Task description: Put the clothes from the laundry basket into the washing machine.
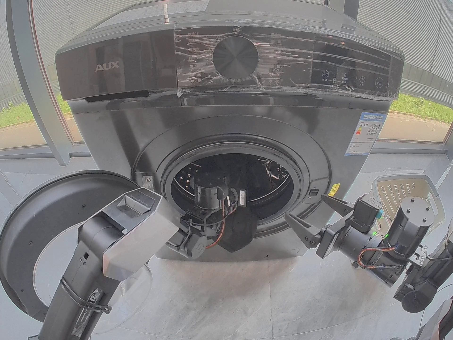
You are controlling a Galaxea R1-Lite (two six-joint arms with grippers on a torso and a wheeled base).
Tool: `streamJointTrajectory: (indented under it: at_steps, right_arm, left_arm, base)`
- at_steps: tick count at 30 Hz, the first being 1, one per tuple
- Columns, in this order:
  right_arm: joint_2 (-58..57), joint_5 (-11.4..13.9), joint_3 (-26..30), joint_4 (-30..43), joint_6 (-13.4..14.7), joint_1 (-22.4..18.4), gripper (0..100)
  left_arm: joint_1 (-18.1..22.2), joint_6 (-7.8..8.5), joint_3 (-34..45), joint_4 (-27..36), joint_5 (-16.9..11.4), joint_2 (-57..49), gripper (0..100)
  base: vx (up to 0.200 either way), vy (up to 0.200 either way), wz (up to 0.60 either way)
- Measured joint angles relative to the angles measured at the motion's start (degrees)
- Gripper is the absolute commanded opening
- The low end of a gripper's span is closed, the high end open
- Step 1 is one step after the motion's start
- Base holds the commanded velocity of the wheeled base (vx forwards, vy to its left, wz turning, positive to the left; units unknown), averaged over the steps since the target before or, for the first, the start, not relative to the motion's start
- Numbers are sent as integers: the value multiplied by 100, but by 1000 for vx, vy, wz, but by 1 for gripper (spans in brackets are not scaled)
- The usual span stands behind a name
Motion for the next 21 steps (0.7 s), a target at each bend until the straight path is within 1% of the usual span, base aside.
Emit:
streamJointTrajectory:
  at_steps: [6,12,15,18,19,21]
  right_arm:
    - [-2,0,27,0,0,15,100]
    - [-5,0,41,5,0,21,100]
    - [-2,0,46,5,0,23,100]
    - [0,-2,46,5,0,23,100]
    - [2,-2,46,5,0,23,100]
    - [2,-2,49,5,0,23,100]
  left_arm:
    - [218,29,-1039,-9,213,258,0]
    - [369,35,-1929,161,268,544,0]
    - [414,40,-2175,262,279,656,0]
    - [433,43,-2210,282,285,733,0]
    - [439,44,-2213,273,285,756,100]
    - [439,22,-2213,257,285,783,100]
  base:
    - [0,0,0]
    - [0,0,0]
    - [0,0,0]
    - [0,0,0]
    - [0,0,0]
    - [0,0,0]
